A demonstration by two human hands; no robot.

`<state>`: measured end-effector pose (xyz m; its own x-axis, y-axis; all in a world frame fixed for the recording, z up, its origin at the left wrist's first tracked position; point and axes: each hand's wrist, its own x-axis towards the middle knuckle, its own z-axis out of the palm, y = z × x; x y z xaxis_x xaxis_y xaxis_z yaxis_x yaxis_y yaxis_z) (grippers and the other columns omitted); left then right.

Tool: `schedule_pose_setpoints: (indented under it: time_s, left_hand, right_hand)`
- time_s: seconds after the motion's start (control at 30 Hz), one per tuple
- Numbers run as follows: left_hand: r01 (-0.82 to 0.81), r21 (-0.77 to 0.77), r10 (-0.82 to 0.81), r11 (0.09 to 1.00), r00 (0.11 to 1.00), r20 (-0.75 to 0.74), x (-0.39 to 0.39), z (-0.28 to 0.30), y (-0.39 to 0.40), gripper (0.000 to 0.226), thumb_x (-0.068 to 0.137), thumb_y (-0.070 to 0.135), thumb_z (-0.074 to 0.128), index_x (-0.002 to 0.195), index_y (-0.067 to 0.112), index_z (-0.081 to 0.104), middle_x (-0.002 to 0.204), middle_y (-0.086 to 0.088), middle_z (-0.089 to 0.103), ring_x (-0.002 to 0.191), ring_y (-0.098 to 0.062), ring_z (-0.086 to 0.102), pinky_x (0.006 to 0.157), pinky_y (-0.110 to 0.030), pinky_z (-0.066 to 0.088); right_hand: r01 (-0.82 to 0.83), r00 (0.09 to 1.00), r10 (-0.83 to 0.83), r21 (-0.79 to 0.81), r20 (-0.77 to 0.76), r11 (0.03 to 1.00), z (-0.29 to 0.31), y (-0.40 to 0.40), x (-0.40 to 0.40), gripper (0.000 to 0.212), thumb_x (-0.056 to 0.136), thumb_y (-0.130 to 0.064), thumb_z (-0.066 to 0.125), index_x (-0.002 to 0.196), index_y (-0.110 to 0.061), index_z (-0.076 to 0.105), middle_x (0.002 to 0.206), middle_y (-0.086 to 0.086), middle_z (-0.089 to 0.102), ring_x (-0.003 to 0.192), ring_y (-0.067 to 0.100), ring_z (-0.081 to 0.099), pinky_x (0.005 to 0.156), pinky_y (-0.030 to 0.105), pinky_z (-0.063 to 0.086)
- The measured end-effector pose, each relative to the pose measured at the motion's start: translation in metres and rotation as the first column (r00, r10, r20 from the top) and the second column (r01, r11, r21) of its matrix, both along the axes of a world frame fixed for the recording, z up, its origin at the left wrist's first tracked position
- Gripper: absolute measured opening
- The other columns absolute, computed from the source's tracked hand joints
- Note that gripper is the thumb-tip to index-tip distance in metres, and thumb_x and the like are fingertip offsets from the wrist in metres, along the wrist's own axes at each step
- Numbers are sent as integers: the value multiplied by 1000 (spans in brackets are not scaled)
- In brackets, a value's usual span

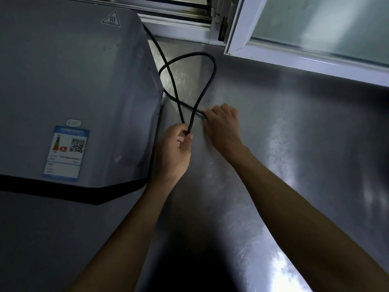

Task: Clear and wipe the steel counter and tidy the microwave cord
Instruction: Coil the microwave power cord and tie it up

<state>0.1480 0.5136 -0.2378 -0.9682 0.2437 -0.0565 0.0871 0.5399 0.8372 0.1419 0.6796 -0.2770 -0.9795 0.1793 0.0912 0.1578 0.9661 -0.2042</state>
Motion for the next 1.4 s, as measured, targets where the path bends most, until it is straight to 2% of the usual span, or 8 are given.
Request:
schedule_pose_setpoints:
  time_s: [0.27,0.5,0.6,0.67,0.83,0.97,1.3,1.4]
  left_hand:
    - [69,-36,-68,997,998,5,34,37,13,8,95,20,62,101,21,67,93,10,67,84,-6,64,75,-29,55]
    - [201,-148,-221,968,965,-140,76,54,17,8,95,20,58,95,19,66,87,4,64,79,-12,58,72,-32,52]
    - [245,-129,-262,961,955,-141,93,64,17,16,94,17,59,107,15,68,98,0,69,88,-14,61,78,-29,51]
    - [279,-112,-294,954,942,-158,105,68,15,24,94,16,59,117,11,67,107,-3,69,96,-16,63,84,-35,54]
    - [366,-183,-395,913,904,-166,132,68,8,43,99,24,54,140,11,52,135,-6,59,124,-17,54,104,-37,48]
    - [361,-212,-403,908,891,-209,145,65,-7,49,98,18,56,146,10,46,144,-7,52,135,-17,44,112,-31,37]
    - [215,-233,-250,948,959,-133,159,63,-41,45,91,25,51,134,14,57,131,-5,61,123,-22,54,102,-46,47]
    - [263,-350,-332,899,931,-151,159,63,-43,51,87,21,54,138,13,54,139,-9,55,129,-27,48,106,-49,42]
  right_hand:
    - [111,987,-116,-51,-111,992,35,19,80,16,91,-18,61,99,-12,73,86,6,68,87,31,56,83,44,40]
    - [177,974,-186,-83,-127,981,72,18,167,11,86,-19,67,95,-17,74,83,1,68,82,28,57,78,42,40]
    - [212,964,-225,-96,-144,972,88,15,199,11,86,-20,67,94,-19,74,81,-1,68,81,26,57,78,41,38]
    - [222,958,-237,-105,-160,969,98,12,218,10,87,-21,65,93,-20,74,81,-2,67,81,25,57,78,41,38]
    - [231,953,-263,-199,-153,952,117,1,254,10,89,-19,65,92,-20,74,78,-4,66,79,23,55,78,41,40]
    - [251,949,-296,-304,-112,919,121,-4,273,12,90,-21,62,90,-24,73,75,-8,63,79,21,54,80,40,39]
    - [189,963,-248,-384,-110,904,132,-25,288,18,90,-27,57,92,-24,75,77,-7,65,77,20,54,77,43,45]
    - [155,966,-232,-465,-113,871,135,-27,292,18,90,-28,58,94,-23,75,75,-8,64,76,18,54,73,45,49]
